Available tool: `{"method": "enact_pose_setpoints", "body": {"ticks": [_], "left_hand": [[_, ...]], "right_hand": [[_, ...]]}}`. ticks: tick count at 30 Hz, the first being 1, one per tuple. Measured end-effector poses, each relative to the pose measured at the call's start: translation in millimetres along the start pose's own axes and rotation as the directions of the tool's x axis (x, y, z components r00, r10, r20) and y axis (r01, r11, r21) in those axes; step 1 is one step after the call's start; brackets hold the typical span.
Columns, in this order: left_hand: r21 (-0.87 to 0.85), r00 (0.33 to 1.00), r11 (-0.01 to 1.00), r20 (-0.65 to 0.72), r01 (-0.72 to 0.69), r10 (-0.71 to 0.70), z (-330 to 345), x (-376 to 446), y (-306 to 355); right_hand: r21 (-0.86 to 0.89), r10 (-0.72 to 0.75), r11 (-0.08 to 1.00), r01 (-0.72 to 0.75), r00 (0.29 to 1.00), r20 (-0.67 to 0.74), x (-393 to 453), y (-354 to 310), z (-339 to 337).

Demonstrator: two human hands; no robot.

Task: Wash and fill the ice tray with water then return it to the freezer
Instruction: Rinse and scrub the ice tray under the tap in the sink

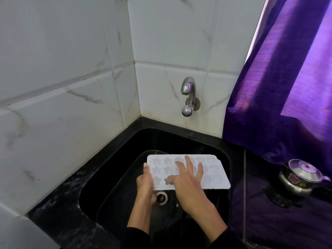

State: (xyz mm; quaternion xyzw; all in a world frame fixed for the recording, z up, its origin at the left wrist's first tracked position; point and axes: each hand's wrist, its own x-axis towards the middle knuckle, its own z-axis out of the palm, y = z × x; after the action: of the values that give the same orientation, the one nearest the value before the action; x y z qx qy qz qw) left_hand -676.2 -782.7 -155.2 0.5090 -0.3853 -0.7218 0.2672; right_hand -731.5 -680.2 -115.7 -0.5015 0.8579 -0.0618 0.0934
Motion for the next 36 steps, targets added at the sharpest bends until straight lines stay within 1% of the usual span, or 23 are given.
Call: {"method": "enact_pose_setpoints", "body": {"ticks": [4, 12, 17, 24, 28, 31, 33, 36], "left_hand": [[-0.006, 1.0, 1.0, 0.004, 0.001, -0.001, -1, 0, 1], [-0.014, 1.0, 1.0, -0.003, 0.0, 0.0, 0, 0, 1], [-0.018, 1.0, 1.0, 0.003, 0.009, -0.009, 2, -1, 2], [-0.016, 0.999, 0.999, 0.016, 0.037, -0.037, 0, 1, 0], [-0.031, 0.999, 0.999, 0.032, 0.027, -0.026, -1, 2, 0], [-0.034, 0.999, 0.999, 0.038, 0.019, -0.018, -1, 2, 0], [-0.036, 0.999, 0.999, 0.031, 0.014, -0.013, -1, 2, -1], [-0.033, 1.0, 0.999, 0.027, 0.013, -0.012, -1, 2, -1]], "right_hand": [[0.014, 0.02, 1.0, -0.02, 1.0, 0.008, 1, 1, 1], [-0.004, -0.003, 1.0, 0.003, 1.0, -0.003, 0, -1, -1], [-0.002, 0.0, 1.0, 0.0, 0.999, -0.033, -1, -1, -4], [0.02, -0.004, 1.0, 0.005, 1.0, -0.026, -1, -1, -2], [0.095, 0.001, 0.995, 0.008, 0.995, -0.103, 1, 0, -4], [0.12, -0.043, 0.991, 0.059, 0.99, -0.134, 5, -5, -6], [0.117, -0.08, 0.989, 0.092, 0.991, -0.104, 7, -10, -7], [0.065, -0.093, 0.993, 0.095, 0.995, -0.035, 10, -18, -3]]}}
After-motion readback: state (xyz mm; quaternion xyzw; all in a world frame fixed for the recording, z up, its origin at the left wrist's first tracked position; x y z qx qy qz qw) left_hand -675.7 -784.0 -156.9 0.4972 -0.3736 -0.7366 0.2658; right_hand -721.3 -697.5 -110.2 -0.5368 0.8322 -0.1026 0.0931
